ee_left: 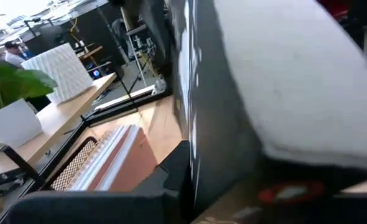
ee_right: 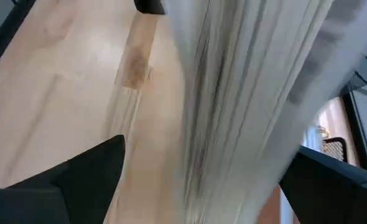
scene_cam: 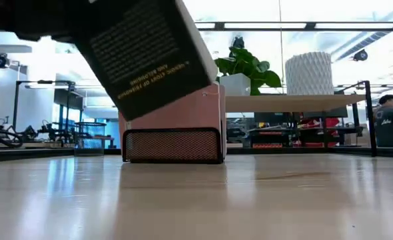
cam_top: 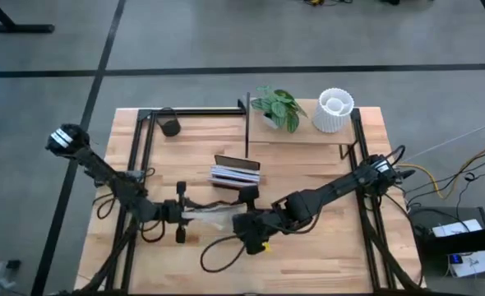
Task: Stock shelves
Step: Put the black book into the black mesh bookshelf
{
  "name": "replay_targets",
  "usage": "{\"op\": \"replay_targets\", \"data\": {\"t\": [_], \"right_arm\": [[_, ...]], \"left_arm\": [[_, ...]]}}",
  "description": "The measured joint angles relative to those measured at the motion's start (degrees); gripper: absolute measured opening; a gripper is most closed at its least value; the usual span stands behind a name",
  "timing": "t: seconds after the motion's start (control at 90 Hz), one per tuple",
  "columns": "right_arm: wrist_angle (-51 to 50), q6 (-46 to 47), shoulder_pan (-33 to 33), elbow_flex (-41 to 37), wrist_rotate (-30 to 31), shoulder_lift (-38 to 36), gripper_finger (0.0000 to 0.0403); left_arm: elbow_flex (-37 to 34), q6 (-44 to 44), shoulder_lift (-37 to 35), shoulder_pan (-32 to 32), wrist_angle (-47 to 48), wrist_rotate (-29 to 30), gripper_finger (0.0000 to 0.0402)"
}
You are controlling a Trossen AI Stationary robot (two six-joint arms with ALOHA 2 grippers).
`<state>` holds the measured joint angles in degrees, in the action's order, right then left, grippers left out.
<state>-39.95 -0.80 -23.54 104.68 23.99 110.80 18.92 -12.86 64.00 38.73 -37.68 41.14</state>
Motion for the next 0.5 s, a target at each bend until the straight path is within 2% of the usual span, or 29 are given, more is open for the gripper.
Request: {"op": "replay_targets", "data": {"t": [0.189, 0.322, 0.5], "right_arm": [[0.1, -0.4, 0.1, 0.0, -0.7, 0.1, 0.037], [2.6, 1.1, 0.6, 0.0, -0.2, 0.1, 0.0365], [3.0, 2.3, 1.0, 0.0, 2.4, 0.2, 0.0324]], "left_arm": [[0.0, 0.1, -0.2, -3.2, -2.1, -0.6, 0.0047], [0.0, 0.1, 0.7, -4.8, -5.7, -6.9, 0.0047], [0.1, -0.2, 3.0, -5.1, -9.3, -9.7, 0.0048]]}}
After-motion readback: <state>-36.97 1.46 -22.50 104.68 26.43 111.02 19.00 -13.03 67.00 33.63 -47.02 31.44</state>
